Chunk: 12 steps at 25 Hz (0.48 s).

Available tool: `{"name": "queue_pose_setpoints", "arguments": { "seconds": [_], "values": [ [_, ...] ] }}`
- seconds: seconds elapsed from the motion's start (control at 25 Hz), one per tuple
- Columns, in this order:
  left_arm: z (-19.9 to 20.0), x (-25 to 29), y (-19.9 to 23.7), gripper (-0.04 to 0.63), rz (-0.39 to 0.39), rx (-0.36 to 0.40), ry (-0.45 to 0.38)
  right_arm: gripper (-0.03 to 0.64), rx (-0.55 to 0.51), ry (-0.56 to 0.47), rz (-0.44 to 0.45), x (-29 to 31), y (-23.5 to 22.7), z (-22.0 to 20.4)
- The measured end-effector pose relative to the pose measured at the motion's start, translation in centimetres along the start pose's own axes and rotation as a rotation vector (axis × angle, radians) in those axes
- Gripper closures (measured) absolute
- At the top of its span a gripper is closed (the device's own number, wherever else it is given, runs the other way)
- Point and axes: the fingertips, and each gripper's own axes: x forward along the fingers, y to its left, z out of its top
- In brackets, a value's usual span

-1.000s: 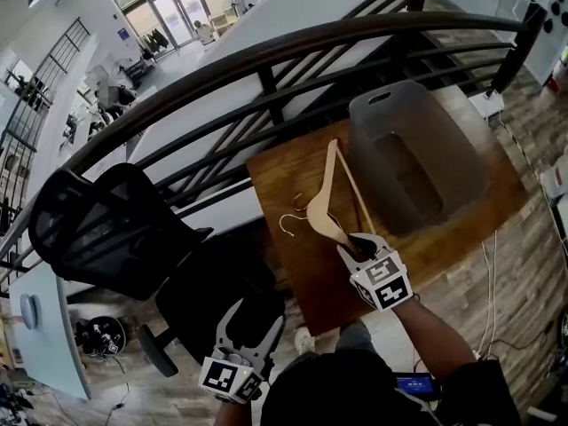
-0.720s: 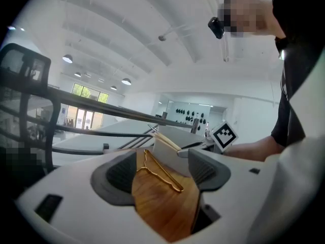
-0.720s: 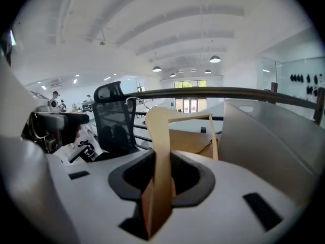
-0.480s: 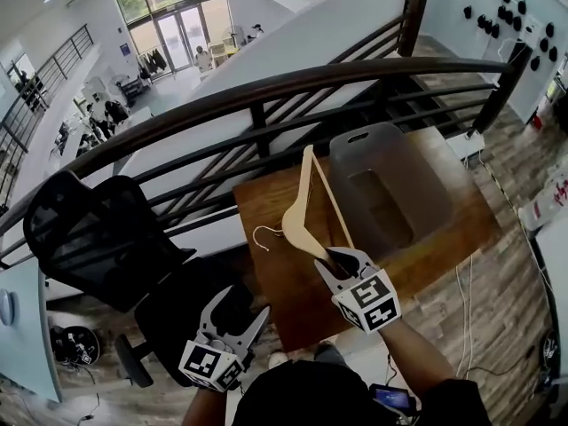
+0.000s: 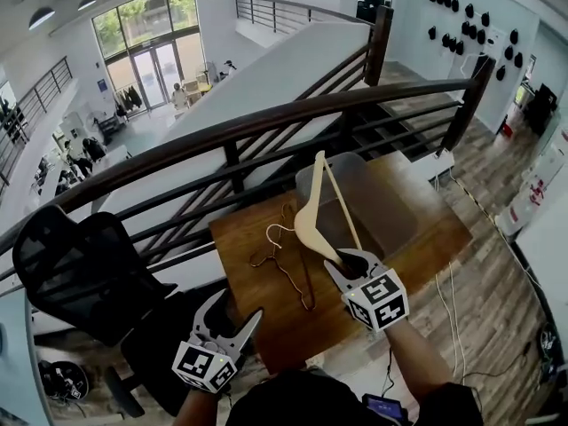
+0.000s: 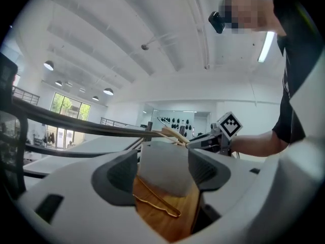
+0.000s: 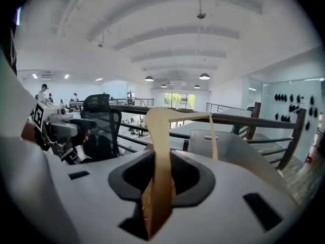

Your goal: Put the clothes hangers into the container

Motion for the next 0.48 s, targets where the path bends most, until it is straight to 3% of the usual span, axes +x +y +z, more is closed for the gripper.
{"name": "queue_pose_setpoints", "arguments": {
  "seconds": [0.48],
  "values": [
    [1.3, 2.9, -1.1, 0.279, -0.041, 0.016, -0.022, 0.529, 0.115, 0.133, -0.049, -1.4, -9.3, -2.8]
  ]
}}
